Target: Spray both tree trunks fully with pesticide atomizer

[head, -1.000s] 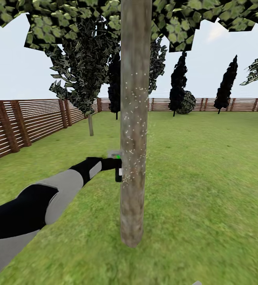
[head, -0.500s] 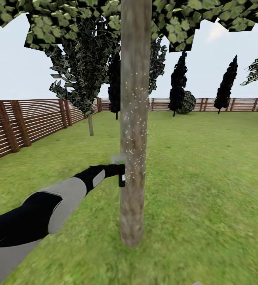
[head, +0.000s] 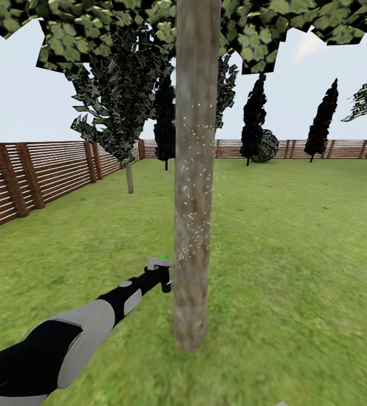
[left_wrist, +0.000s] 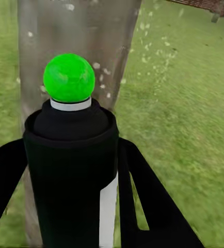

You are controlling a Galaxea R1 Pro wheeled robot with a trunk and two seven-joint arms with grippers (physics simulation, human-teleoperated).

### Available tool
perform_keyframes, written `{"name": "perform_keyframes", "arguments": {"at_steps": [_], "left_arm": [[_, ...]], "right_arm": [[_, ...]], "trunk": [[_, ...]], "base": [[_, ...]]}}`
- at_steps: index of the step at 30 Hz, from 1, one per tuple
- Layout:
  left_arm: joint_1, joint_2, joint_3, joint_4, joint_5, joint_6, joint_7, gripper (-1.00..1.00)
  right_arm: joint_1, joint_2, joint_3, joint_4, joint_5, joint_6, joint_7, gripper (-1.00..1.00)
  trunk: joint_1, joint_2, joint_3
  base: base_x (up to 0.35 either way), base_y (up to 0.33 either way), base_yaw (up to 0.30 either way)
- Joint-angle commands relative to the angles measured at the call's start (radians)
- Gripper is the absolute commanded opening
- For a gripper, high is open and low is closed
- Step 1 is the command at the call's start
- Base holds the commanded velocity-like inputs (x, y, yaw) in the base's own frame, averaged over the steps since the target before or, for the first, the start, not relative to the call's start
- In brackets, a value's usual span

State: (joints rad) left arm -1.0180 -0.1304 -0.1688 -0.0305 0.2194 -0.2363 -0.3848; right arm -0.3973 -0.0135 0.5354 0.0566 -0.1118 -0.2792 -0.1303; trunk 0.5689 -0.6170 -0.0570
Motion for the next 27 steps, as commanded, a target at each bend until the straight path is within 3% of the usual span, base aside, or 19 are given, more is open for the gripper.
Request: {"name": "perform_keyframes", "arguments": {"at_steps": [1,9,27], "left_arm": [[0.001,0.003,0.0,0.001,0.0,0.0,0.0,-1.0],[0.002,0.006,0.0,0.001,0.0,0.002,0.001,-1.0],[0.002,0.006,0.0,0.001,0.002,0.003,-0.002,-1.0]], "right_arm": [[0.0,0.0,0.0,0.0,0.0,0.0,0.0,1.0],[0.0,0.001,0.0,0.0,0.0,0.001,0.0,1.0],[0.003,0.003,0.002,0.0,0.0,0.002,0.001,1.0]], "trunk": [[0.0,0.0,0.0],[0.0,0.0,0.0],[0.0,0.0,0.0]], "base": [[0.0,0.325,0.0],[0.021,0.343,-0.041],[0.076,0.348,-0.29]]}}
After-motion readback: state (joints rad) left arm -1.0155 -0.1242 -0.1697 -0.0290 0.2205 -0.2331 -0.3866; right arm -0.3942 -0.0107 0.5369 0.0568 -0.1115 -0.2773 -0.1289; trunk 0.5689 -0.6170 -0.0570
